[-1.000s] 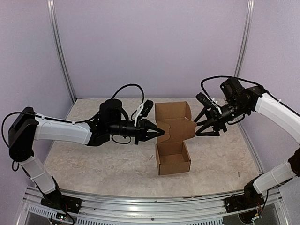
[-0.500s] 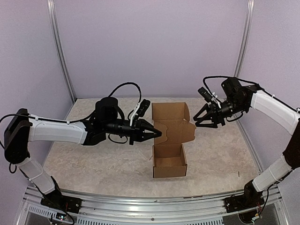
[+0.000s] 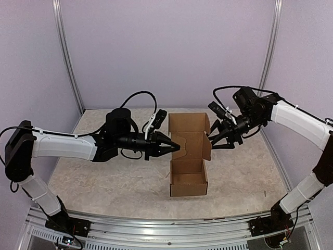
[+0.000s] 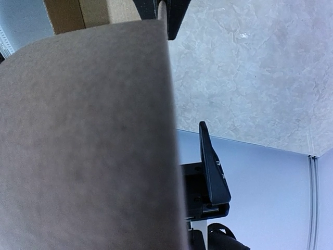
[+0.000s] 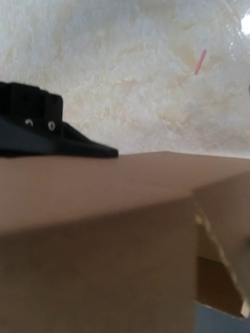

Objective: Fold the paper box

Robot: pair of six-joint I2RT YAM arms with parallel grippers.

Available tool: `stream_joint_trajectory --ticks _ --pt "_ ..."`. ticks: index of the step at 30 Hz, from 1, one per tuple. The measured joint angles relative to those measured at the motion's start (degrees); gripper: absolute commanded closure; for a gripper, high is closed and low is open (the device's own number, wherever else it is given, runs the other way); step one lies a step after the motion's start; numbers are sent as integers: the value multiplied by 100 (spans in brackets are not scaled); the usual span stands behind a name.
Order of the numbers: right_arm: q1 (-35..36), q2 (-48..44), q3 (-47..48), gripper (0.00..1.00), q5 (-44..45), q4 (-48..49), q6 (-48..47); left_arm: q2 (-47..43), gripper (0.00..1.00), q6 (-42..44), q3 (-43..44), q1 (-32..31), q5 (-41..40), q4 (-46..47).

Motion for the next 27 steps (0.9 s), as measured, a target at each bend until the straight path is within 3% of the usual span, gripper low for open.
stream_joint_trajectory --ticks 10,14,23,27 --pt "238 85 0 50 -44 175 236 144 100 -76 17 -57 210 236" --pt "245 144 -15 59 -173 350 459 289 100 -173 111 -61 264 378" --pt "258 142 -299 96 -424 1121 1292 549 97 -437 199 -66 214 693" --pt "238 101 -433 100 -415 1432 1582 581 94 -525 208 -90 195 765"
